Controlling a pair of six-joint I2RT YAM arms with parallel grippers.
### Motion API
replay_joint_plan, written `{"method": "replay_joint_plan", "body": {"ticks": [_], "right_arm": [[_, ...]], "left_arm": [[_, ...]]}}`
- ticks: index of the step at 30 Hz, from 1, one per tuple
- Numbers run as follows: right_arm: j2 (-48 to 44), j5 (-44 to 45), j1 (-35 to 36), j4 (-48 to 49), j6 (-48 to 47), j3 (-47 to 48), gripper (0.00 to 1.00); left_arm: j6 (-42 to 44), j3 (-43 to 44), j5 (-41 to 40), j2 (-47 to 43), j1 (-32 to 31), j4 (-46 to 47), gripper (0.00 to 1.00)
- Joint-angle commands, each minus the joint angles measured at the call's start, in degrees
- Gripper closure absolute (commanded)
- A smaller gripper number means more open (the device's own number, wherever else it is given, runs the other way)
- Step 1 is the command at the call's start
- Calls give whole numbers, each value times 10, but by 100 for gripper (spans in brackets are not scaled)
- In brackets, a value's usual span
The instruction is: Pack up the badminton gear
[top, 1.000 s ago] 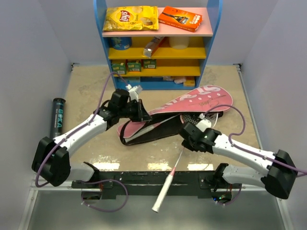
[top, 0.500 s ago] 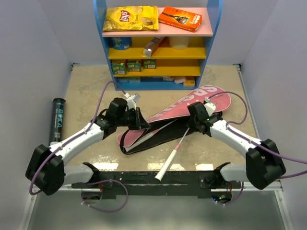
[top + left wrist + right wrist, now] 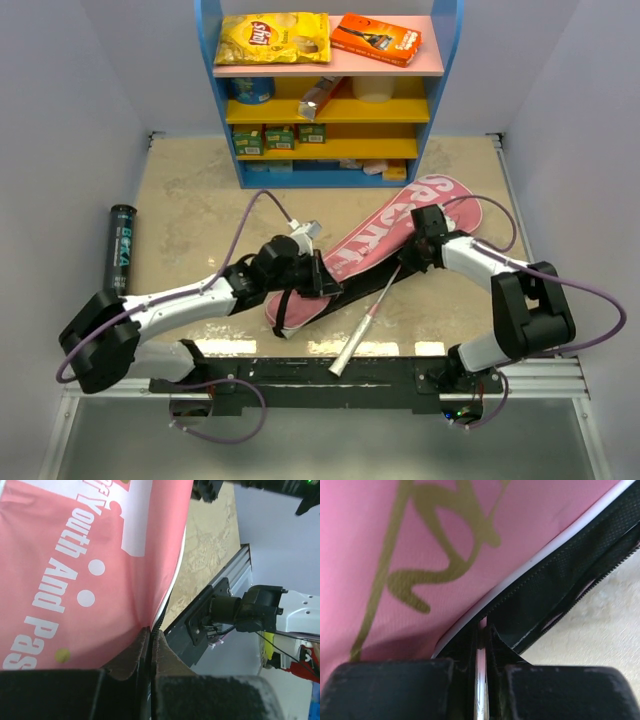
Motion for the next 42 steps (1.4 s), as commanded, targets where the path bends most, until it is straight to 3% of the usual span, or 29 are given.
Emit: {"method": "replay_joint_plan", "body": {"ticks": [1,9,19,28,29,33,38,42], "right_arm": [[17,0,-51,138,-29,38,100],[-6,-28,-70,91,-65,83,100],[-51,-61,-77,51,-74,101,100],[-39,-50,-78,130,-55,26,100],[-41,-48,-78,140,-54,16,88],[-57,-60,-77,171,-53,-12,68],[-83,-83,-77,133,-85,-9,55],[-118,-99,-76,76,-112,-16,51]], "left_arm": [[-53,34,34,47,-48,41,100],[-30,81,24,93,-57,20,100],[-24,75,7,60,-42,-36,100],[-96,-44,62,51,-50,108,100],[-94,-49,62,56,-50,112,100],[-67,-45,53,70,-50,116,100],[-35,-26,41,99,-49,104,100],[-32,-15,51,126,-50,118,100]]}}
